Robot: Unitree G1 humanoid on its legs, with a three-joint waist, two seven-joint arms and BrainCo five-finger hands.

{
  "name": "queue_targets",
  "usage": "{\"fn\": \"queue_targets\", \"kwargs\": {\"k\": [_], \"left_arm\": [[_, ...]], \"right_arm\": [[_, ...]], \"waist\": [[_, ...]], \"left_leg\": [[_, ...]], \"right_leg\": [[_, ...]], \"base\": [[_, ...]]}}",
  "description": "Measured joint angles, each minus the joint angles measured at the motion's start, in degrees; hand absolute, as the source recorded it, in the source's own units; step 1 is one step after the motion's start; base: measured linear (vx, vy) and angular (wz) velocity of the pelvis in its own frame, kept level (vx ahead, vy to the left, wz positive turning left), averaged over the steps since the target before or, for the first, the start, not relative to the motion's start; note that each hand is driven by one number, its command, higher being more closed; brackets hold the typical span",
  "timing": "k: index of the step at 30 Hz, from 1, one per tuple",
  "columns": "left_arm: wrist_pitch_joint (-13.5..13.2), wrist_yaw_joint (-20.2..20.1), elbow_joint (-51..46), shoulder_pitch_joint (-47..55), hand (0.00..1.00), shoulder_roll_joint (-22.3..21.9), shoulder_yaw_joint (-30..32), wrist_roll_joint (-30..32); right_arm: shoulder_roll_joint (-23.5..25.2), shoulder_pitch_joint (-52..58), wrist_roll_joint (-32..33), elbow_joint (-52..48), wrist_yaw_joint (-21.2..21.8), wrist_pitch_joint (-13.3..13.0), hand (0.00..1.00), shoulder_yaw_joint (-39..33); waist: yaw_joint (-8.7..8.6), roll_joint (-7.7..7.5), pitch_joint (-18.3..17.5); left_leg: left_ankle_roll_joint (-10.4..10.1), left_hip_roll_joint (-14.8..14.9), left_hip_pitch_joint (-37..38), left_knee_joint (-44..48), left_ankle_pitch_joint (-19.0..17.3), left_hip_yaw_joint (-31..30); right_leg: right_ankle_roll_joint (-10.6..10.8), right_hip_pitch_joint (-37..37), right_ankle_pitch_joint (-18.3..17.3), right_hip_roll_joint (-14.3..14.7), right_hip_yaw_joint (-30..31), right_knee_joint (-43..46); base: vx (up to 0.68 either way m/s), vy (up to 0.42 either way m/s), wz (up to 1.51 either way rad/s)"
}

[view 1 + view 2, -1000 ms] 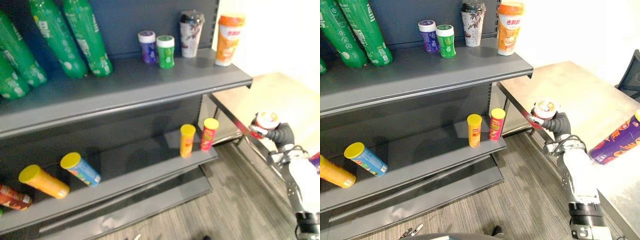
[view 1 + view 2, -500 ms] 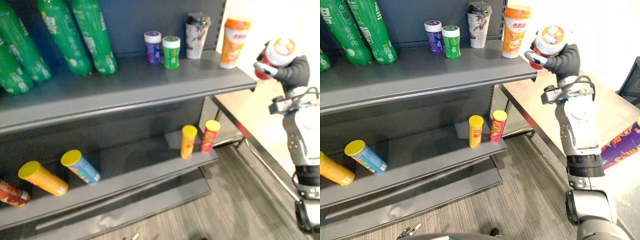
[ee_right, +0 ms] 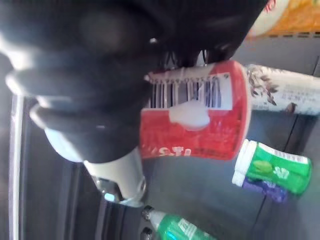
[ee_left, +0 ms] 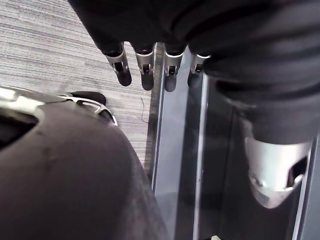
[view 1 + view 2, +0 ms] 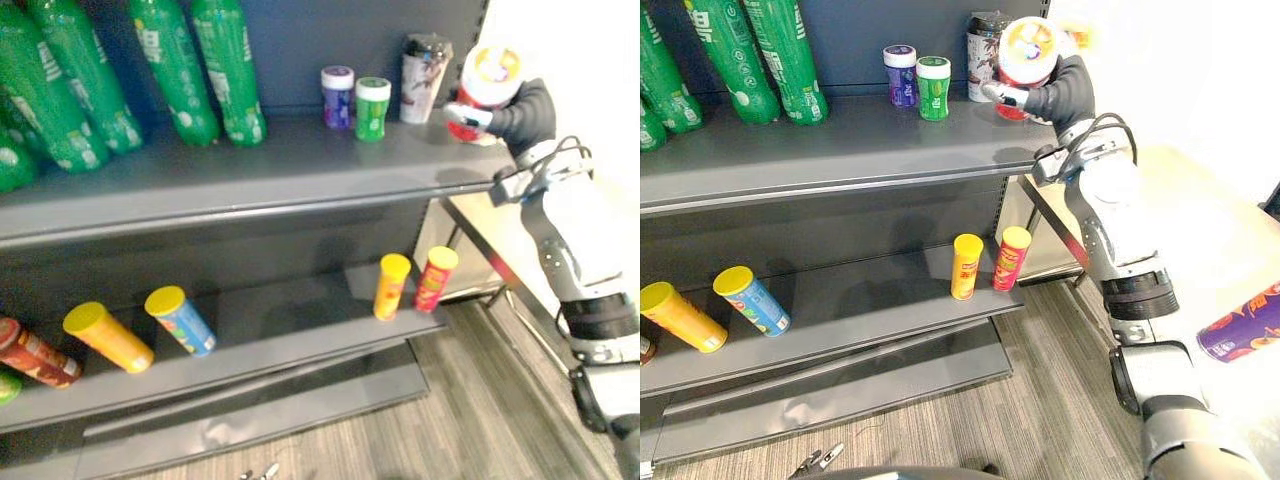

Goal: Put the gum and the chips on the shelf.

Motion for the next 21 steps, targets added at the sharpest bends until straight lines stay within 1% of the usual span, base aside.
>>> {"fn": "queue_targets", "kwargs": {"k": [2,3,5,8,10,11,13,17,19,21], "left_arm": [[0.00,0.09,0.00,-0.01,0.00,0.00,-0.01,0.00],[0.01,0.17,-0.01,-0.02,0.00,0.00,-0.02,0.00],[0.01,0.37,-0.04,-0.04,0.00,-0.01,-0.03,0.00],[0.03,0.91,-0.05,-0.28,0.00,0.00,-0.23,0.11],[0.04,1.13,-0.06,-0.49,0.00,0.12,-0.56,0.11],[0.04,1.21,-0.06,-0.54,0.00,0.12,-0.57,0.11],[0.05,1.53,-0.06,-0.92,0.00,0.23,-0.94,0.11],[0.13,1.61,-0.06,-0.95,0.00,0.45,-1.12,0.11],[0.11,1.82,-0.17,-1.05,0.00,0.45,-1.10,0.10],[0.12,2.03,-0.16,-0.99,0.00,0.46,-1.12,0.11]], "right_arm": [[1.07,-0.48,0.22,-0.03,-0.05,1.23,1.00,1.26],[2.22,-0.59,1.80,-0.06,-0.08,2.22,1.00,1.62],[3.50,-0.62,2.78,-0.06,-0.27,3.58,1.00,2.15],[4.58,-0.63,5.03,-0.03,-1.63,5.30,1.00,3.97],[6.33,-0.63,7.47,0.14,-2.82,6.50,1.00,3.97],[6.73,-0.63,8.28,0.17,-3.09,6.74,1.00,3.98],[7.36,-0.78,9.97,0.98,-4.47,7.16,1.00,4.06],[8.76,-1.97,11.67,3.89,-6.31,7.70,1.00,4.06],[9.02,-2.12,13.12,5.25,-6.63,7.70,1.00,4.07],[10.29,-2.33,13.56,6.82,-6.63,7.69,1.00,4.06]], "waist": [[0.04,0.00,0.00],[0.06,-0.01,0.01],[0.15,-0.03,0.02],[0.56,-0.08,0.05],[0.85,-0.17,0.10],[0.91,-0.18,0.11],[1.61,-0.31,0.18],[1.61,-0.52,0.17],[1.85,-0.65,0.24],[1.78,-0.65,0.23]], "left_leg": [[0.00,0.03,-0.02,0.00,0.07,-0.06],[0.00,0.07,-0.03,0.00,0.09,-0.07],[0.01,0.08,-0.06,0.00,0.12,-0.13],[0.02,0.09,-0.08,0.00,0.14,-0.18],[0.02,0.10,-0.13,0.00,0.19,-0.25],[0.02,0.10,-0.14,0.00,0.20,-0.27],[0.05,0.09,-0.24,0.00,0.25,-0.38],[0.14,0.05,-0.81,0.00,0.51,-1.32],[0.13,0.06,-0.88,0.00,0.63,-1.45],[0.14,0.09,-0.86,0.00,0.66,-1.46]], "right_leg": [[0.00,0.02,0.00,0.02,-0.08,0.00],[0.00,0.02,0.00,0.03,-0.09,0.00],[0.00,0.04,0.00,0.03,-0.18,0.00],[0.00,0.07,0.00,0.01,-0.27,0.00],[0.00,0.07,0.00,0.02,-0.38,0.00],[0.00,0.07,0.00,0.02,-0.41,0.00],[0.00,0.08,0.00,-0.02,-0.55,0.00],[0.00,0.10,0.00,-0.13,-1.38,0.00],[0.00,0.11,0.00,-0.12,-1.55,0.00],[0.00,0.16,0.00,-0.10,-1.54,0.00]], "base": [[0.00,0.000,0.00],[0.00,0.000,0.00],[0.00,0.000,0.00],[0.00,0.000,0.00],[0.00,0.000,0.00],[0.00,0.000,0.00],[0.00,0.001,0.04],[0.00,0.000,0.11],[0.01,0.001,0.08],[0.00,0.000,0.00]]}}
